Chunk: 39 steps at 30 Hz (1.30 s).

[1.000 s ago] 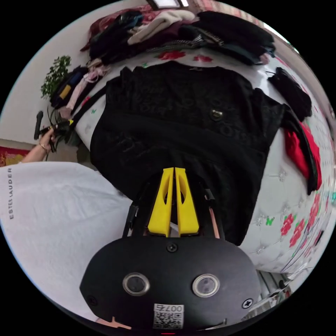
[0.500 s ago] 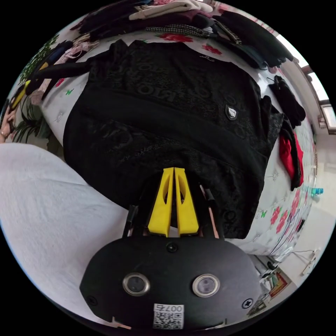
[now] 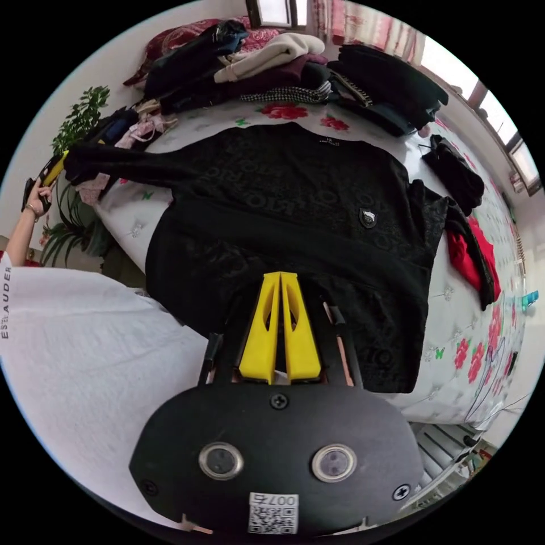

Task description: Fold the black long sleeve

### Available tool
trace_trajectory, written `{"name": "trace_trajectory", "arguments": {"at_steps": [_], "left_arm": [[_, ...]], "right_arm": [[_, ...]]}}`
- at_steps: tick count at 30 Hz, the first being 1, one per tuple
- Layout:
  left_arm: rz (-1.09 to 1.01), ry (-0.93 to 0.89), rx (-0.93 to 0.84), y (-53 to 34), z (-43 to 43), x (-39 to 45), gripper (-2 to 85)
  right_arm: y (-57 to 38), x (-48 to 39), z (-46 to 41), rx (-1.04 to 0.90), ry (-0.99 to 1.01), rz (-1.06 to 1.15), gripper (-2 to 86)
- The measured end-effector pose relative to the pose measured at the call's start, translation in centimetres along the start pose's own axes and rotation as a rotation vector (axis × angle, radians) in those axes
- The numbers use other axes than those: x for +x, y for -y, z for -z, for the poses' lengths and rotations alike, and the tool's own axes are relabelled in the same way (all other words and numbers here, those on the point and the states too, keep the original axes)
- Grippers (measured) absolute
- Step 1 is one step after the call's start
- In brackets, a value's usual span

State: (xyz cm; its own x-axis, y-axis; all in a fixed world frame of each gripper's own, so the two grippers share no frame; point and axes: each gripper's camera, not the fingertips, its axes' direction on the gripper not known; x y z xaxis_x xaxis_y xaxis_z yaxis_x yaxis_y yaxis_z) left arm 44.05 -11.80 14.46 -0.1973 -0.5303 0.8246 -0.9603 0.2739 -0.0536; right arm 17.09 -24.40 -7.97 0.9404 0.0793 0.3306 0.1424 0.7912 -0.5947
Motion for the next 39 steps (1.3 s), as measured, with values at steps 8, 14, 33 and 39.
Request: {"name": "trace_trajectory", "arguments": {"at_steps": [8, 14, 33, 39], "left_arm": [[-0.539, -0.318, -0.188, -2.8, -7.9, 21.4, 4.8], [-0.815, -0.795, -0.747, -19.0, -22.3, 36.6, 12.2], [-0.79, 0.105, -0.953, -19.0, -42.8, 26.5, 12.0], [-0.865, 0.197, -1.056, -17.4, -51.3, 26.5, 9.3]], "right_arm": [[-5.1, 3.0, 2.6, 0.106, 0.024, -0.133, -0.2], [-10.3, 7.8, 4.6, 0.186, 0.003, -0.334, -0.1], [-16.5, 13.9, 7.5, 0.223, 0.034, -0.211, 6.7], [-11.1, 10.3, 3.4, 0.064, 0.009, 0.023, 7.9]]}}
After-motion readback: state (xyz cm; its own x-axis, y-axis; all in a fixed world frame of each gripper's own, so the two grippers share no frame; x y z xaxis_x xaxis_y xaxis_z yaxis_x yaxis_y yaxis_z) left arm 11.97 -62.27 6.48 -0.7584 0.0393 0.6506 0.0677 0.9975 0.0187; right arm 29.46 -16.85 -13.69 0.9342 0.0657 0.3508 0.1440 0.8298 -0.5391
